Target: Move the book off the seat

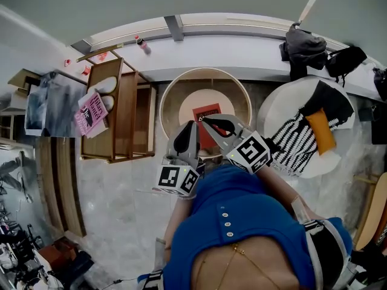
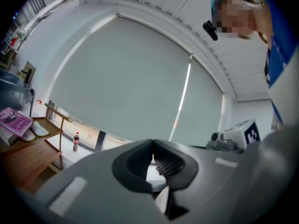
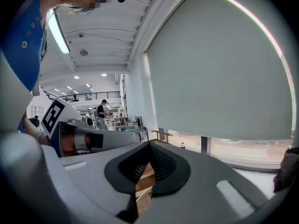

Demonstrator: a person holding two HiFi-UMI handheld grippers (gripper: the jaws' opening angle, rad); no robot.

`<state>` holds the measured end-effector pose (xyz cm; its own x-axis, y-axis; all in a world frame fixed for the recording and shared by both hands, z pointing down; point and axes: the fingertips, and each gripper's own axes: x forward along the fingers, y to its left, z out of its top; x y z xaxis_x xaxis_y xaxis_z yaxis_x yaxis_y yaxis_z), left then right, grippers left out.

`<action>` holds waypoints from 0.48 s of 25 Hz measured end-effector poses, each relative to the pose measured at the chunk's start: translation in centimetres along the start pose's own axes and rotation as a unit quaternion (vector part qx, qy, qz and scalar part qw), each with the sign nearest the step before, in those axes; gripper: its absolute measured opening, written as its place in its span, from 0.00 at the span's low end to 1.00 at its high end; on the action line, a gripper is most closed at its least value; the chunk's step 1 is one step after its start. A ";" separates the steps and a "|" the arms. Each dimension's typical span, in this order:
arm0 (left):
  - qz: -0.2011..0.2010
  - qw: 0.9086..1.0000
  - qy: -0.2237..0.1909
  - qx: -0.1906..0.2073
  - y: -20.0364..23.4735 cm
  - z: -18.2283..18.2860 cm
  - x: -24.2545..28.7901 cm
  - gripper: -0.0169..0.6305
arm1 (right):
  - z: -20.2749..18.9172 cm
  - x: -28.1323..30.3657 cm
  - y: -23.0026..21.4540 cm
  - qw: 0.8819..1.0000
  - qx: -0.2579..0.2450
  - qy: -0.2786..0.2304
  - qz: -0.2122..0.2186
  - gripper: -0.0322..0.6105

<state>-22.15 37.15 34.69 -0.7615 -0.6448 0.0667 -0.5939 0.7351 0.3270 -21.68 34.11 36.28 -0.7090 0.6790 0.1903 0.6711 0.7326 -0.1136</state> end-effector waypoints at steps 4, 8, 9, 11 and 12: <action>0.000 1.000 0.001 0.001 -0.2 0.1 -0.3 0.03 | 0.1 -0.1 0.5 1.000 -0.008 0.004 0.003 0.05; 0.007 1.000 0.001 0.006 0.0 0.3 -0.5 0.03 | 0.4 0.0 0.8 1.000 -0.009 0.003 0.003 0.05; 0.008 1.000 0.002 0.005 0.0 0.3 -0.5 0.03 | 0.5 0.0 0.8 1.000 -0.009 0.002 0.002 0.05; 0.010 1.000 0.002 0.006 0.1 0.2 -0.6 0.03 | 0.4 0.0 1.0 1.000 -0.008 0.003 0.002 0.05; 0.011 1.000 0.003 0.007 0.1 0.1 -0.6 0.03 | 0.3 0.0 1.0 1.000 -0.007 0.003 0.002 0.05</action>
<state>-21.77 37.62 34.55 -0.7727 -0.6298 0.0793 -0.5807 0.7518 0.3125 -21.03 34.86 35.81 -0.7052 0.6813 0.1963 0.6765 0.7294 -0.1013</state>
